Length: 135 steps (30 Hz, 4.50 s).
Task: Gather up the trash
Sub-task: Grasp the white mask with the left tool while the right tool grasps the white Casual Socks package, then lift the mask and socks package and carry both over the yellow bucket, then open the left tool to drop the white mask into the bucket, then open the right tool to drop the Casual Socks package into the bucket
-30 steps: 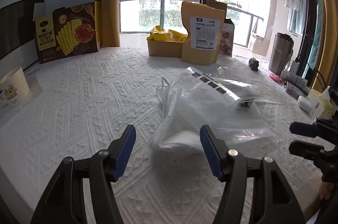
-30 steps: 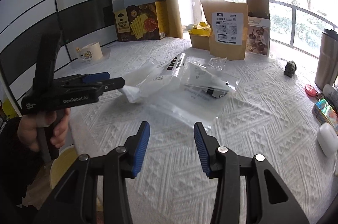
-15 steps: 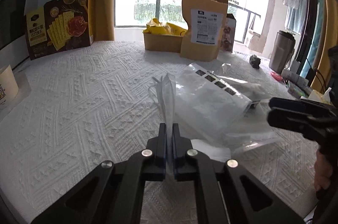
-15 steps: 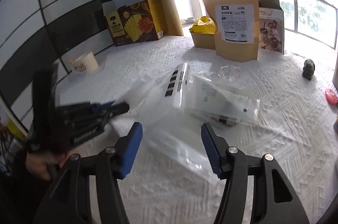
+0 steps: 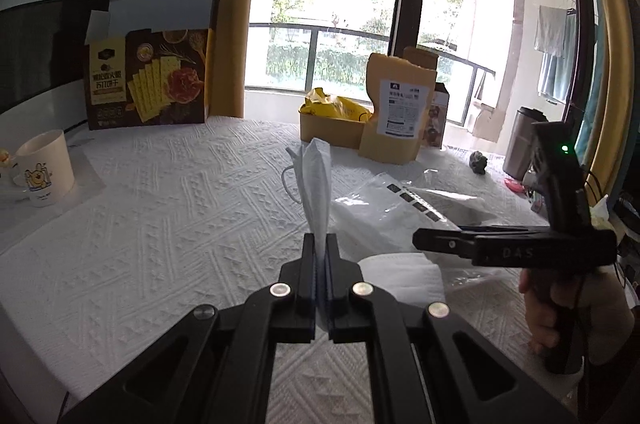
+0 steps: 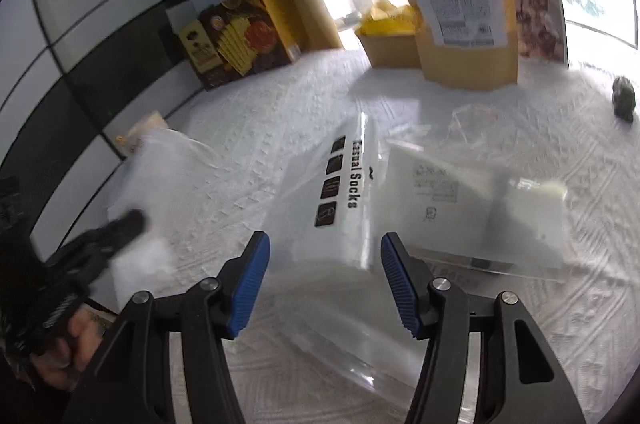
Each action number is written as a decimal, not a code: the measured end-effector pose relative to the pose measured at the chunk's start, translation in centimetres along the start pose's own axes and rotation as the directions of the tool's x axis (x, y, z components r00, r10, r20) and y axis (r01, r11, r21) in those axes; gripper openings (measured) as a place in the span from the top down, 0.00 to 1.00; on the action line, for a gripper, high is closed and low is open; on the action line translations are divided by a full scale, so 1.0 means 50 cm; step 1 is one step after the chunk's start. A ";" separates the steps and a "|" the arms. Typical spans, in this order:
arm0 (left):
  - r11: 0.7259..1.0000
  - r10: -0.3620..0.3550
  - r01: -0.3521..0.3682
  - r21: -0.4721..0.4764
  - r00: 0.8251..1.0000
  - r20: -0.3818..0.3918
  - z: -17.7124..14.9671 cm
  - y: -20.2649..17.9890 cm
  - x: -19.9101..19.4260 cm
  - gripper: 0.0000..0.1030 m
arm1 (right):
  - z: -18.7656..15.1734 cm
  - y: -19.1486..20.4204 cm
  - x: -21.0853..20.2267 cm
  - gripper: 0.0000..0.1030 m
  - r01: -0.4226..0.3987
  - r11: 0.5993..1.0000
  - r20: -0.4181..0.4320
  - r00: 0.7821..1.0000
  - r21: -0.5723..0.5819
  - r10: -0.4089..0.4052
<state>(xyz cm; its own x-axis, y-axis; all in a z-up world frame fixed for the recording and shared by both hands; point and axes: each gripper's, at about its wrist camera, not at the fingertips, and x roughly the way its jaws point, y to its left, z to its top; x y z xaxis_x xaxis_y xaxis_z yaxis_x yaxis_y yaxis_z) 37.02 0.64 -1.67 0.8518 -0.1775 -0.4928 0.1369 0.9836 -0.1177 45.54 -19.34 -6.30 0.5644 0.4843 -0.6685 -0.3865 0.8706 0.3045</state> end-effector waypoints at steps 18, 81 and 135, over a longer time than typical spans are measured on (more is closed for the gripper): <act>1.000 0.014 -0.013 -0.022 0.999 0.042 -0.021 0.020 -0.128 0.97 | -0.044 0.102 -0.067 0.97 -0.021 0.988 0.059 0.998 -0.155 0.031; 0.998 0.055 -0.060 -0.036 0.991 -0.121 -0.300 -0.019 -0.366 0.97 | -0.427 0.209 -0.387 0.97 -0.105 0.980 0.165 0.977 -0.172 0.134; 0.918 0.158 -0.220 -0.330 0.966 -0.204 -0.436 0.252 -0.409 0.58 | -0.517 0.440 -0.071 0.82 -0.266 0.928 -0.253 0.947 -0.260 0.200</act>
<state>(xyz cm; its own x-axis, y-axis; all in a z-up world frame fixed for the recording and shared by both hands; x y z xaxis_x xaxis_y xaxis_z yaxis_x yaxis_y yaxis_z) 10.27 15.95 -11.86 0.7413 -0.0224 -0.6709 -0.2292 0.9310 -0.2843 16.19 -4.13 -14.75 0.2727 0.6109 -0.7433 -0.6983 0.6571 0.2839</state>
